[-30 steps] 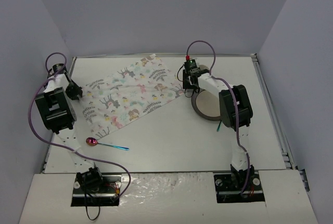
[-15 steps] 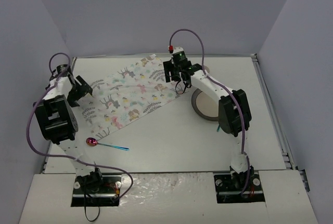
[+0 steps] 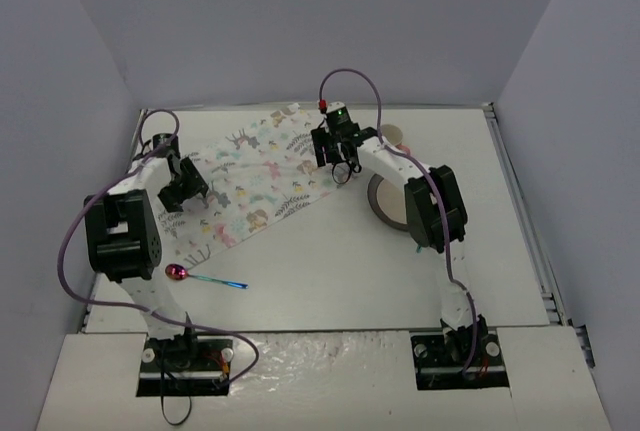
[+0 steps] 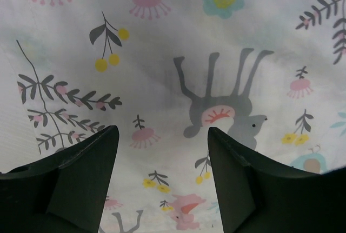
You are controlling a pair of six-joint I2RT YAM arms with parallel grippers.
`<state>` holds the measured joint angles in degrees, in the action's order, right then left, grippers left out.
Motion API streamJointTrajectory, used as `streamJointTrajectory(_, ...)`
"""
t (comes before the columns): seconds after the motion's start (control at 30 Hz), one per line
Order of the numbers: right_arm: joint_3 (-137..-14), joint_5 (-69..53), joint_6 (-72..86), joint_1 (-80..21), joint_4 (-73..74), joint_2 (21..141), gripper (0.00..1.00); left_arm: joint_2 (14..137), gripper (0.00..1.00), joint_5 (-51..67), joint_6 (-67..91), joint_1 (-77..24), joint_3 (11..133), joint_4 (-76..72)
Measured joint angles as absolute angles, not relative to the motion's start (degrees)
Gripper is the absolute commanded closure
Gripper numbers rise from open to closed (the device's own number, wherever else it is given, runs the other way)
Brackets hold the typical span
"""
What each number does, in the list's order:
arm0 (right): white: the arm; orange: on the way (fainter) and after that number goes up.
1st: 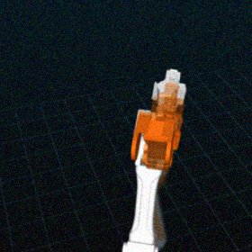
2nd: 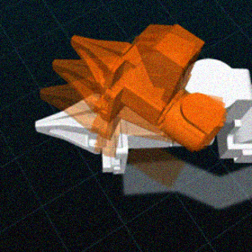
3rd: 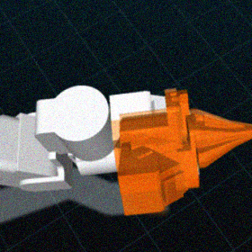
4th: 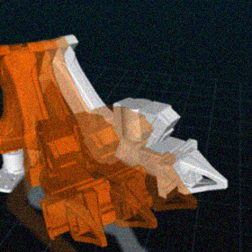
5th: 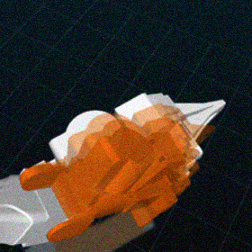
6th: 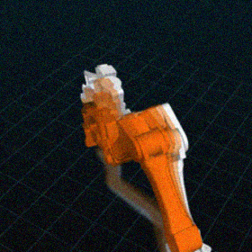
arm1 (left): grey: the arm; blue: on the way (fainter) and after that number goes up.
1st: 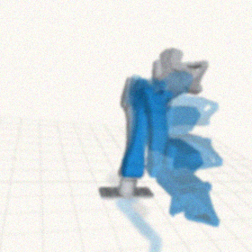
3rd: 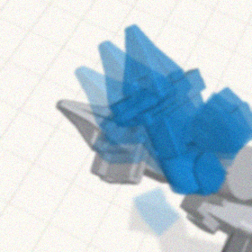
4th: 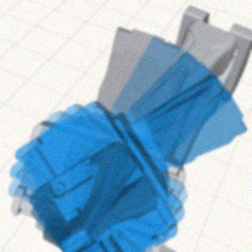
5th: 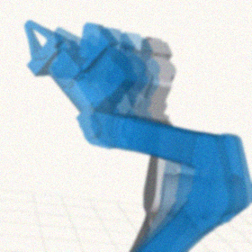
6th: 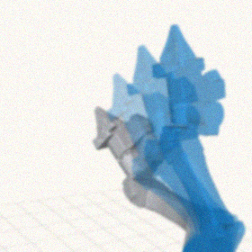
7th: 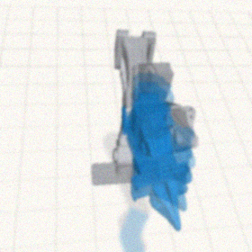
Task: Set the dinner table for one person
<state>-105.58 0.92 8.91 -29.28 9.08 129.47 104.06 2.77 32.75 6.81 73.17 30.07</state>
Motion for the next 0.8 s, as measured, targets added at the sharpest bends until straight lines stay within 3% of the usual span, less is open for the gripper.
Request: streamJointTrajectory(0.8,-108.9,0.6,9.4,-29.3,8.0,136.7,0.37,105.7,0.38,1.4,33.1,7.0,69.8,27.0)
